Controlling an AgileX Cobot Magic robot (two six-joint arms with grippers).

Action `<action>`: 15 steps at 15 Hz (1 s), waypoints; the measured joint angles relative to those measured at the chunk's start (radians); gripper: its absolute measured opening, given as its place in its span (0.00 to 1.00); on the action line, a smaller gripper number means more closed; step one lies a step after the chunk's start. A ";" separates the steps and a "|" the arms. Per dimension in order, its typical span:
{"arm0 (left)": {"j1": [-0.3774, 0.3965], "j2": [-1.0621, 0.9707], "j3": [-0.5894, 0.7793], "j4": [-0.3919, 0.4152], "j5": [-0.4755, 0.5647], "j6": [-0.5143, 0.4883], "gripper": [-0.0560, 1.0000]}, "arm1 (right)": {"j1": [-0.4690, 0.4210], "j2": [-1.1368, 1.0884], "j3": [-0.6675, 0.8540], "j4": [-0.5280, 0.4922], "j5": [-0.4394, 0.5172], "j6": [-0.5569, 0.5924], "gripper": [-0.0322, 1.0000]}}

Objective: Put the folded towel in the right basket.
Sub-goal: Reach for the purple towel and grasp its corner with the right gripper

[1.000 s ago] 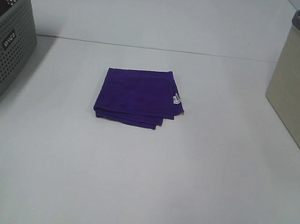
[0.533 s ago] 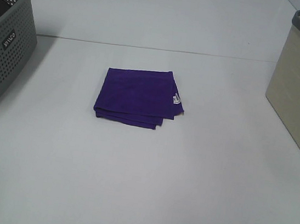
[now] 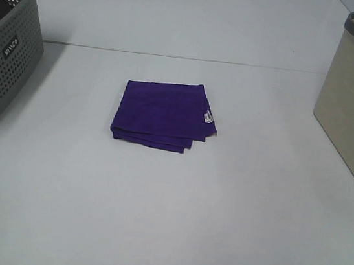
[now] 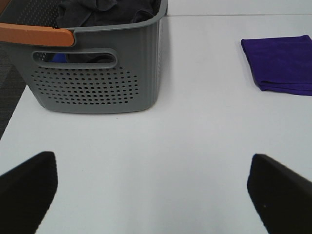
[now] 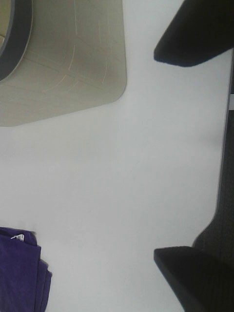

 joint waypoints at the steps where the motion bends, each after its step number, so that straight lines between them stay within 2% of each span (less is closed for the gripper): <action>1: 0.000 0.000 0.000 0.000 0.000 -0.005 0.99 | 0.000 0.000 0.000 0.000 0.000 0.000 0.96; 15: 0.000 0.000 0.000 0.000 0.000 0.000 0.99 | 0.000 0.000 0.000 0.000 0.000 0.000 0.96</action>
